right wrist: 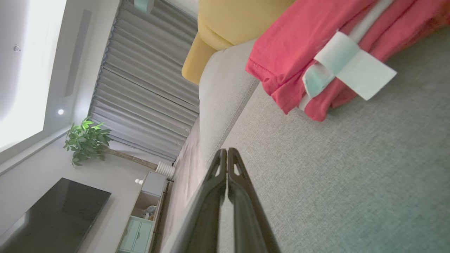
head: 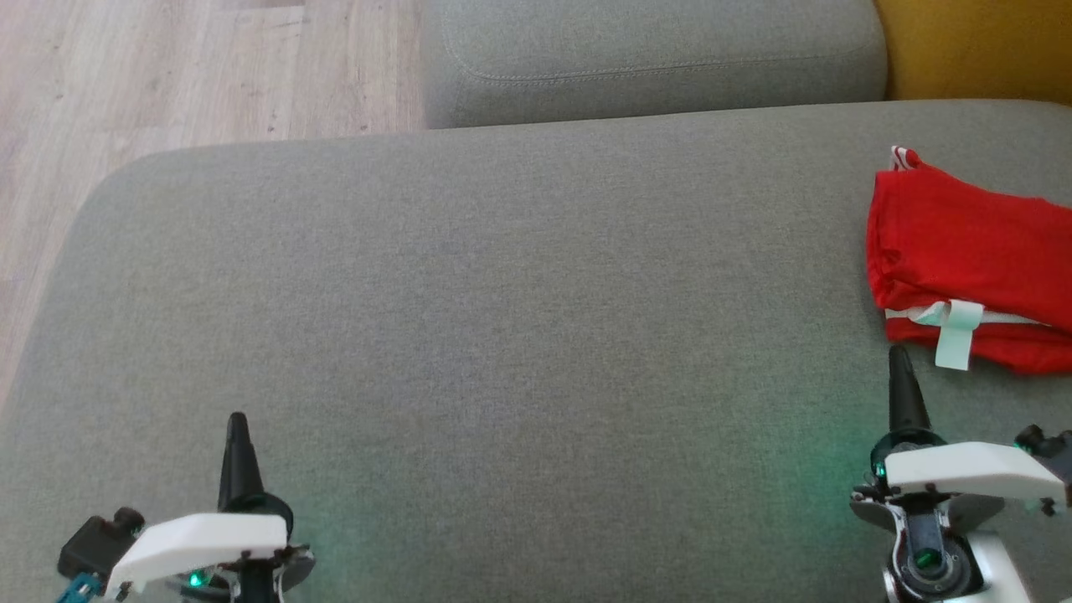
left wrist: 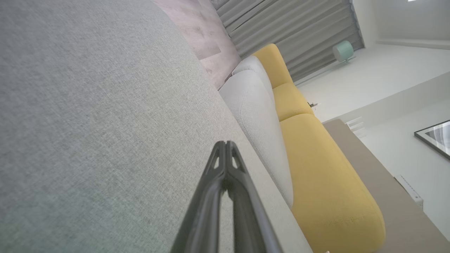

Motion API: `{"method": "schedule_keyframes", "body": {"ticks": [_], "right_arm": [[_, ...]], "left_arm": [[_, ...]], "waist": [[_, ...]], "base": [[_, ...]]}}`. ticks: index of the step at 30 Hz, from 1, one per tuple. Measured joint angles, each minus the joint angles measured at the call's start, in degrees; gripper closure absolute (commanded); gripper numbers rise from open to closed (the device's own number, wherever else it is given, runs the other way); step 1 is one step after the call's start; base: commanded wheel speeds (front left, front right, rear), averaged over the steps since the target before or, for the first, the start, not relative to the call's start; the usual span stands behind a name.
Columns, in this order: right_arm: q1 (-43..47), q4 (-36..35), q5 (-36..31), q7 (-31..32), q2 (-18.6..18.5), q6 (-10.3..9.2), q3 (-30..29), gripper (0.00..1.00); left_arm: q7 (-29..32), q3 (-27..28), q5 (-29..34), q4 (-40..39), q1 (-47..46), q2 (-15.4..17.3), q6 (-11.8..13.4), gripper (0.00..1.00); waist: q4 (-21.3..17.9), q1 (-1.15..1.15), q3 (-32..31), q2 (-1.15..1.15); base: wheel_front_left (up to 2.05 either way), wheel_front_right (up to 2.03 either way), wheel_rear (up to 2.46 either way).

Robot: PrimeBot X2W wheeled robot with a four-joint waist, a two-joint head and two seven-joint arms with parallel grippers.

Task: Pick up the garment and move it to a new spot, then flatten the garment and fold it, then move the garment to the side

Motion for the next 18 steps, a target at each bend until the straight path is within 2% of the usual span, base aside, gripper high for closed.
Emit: {"method": "schedule_keyframes", "body": {"ticks": [18], "right_arm": [[0.01, -1.04, 10.4, 2.8, -0.01, 0.0, -1.78, 1.0]], "left_arm": [[2.97, 1.82, -9.5, -0.56, -0.07, 0.0, 0.0, 1.0]], "waist": [[0.19, 0.0, -0.3, 0.0]], "base": [[0.0, 0.0, 0.0]]}}
